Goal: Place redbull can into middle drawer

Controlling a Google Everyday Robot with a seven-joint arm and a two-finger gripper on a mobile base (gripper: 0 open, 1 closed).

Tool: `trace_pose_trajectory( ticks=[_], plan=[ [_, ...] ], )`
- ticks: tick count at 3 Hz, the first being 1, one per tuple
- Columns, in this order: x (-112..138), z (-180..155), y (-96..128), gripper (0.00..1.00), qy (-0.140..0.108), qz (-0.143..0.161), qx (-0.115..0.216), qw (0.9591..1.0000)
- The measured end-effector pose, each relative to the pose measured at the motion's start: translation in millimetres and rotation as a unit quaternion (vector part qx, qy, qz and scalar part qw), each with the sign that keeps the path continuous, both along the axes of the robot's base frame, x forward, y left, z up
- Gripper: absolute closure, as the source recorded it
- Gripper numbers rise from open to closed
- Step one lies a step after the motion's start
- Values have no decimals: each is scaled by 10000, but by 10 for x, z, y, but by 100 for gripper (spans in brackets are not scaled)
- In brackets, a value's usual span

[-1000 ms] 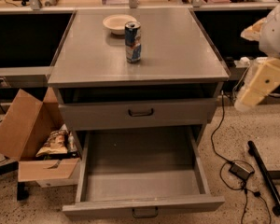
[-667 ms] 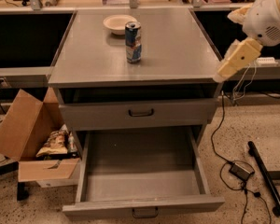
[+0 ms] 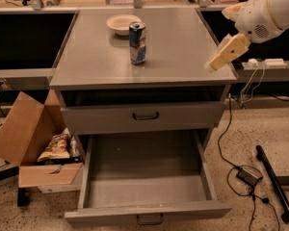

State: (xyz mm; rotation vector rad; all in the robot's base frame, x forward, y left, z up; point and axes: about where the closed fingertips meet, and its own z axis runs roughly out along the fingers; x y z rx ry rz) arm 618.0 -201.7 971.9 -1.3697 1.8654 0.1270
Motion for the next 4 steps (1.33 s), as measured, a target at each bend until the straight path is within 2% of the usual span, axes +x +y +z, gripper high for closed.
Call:
trace_pose_trajectory(
  ticks=[1, 2, 3, 4],
  plan=[
    [457, -122, 197, 0, -181, -17, 369, 9992],
    [932, -244, 526, 0, -251, 102, 826, 9962],
    [1259, -343, 876, 0, -257, 280, 1445, 9888],
    [1259, -343, 877, 0, -257, 280, 1445, 9888]
  ],
)
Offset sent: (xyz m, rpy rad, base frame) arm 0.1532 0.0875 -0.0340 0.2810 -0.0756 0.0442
